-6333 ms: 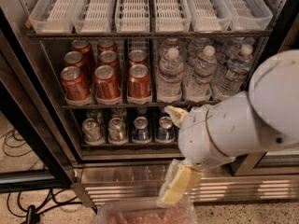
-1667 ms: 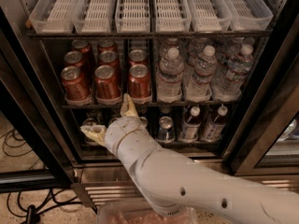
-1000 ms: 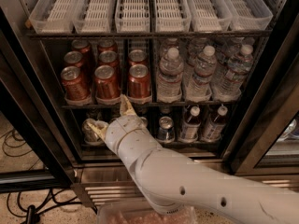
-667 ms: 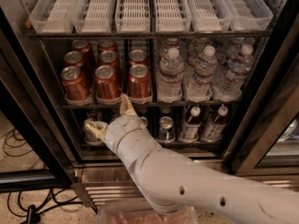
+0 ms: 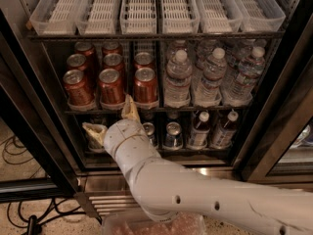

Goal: Pick coke can from middle shelf of fridge

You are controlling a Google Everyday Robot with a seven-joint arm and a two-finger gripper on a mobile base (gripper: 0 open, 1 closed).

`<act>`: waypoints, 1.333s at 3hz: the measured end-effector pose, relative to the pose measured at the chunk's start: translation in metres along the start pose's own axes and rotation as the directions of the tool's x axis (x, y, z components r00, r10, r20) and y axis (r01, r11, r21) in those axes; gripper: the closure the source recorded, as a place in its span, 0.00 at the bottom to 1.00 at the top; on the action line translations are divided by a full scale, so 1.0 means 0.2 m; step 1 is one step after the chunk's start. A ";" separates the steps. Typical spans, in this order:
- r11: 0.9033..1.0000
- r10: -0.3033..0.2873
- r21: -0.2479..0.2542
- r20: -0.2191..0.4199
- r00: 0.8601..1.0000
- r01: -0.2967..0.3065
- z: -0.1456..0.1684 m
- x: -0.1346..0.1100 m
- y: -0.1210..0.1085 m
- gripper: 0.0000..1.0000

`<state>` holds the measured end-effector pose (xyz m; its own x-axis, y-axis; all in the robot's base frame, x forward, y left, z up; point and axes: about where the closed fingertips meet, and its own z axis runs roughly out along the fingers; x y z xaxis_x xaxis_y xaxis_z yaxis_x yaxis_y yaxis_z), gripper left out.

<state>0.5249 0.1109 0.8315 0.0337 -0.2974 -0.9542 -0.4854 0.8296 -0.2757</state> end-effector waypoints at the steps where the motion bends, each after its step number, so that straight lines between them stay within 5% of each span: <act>1: 0.998 0.014 0.053 0.022 1.000 -0.015 0.04 0.00 -0.01 0.28; 4: 0.984 0.029 0.172 0.055 0.998 -0.038 0.10 0.00 -0.03 0.34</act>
Offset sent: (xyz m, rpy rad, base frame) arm 0.0175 0.0031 -0.0020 0.0624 -0.0724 -0.1482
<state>0.5462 0.1146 0.8301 0.0678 -0.2471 -0.9666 -0.3287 0.9092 -0.2555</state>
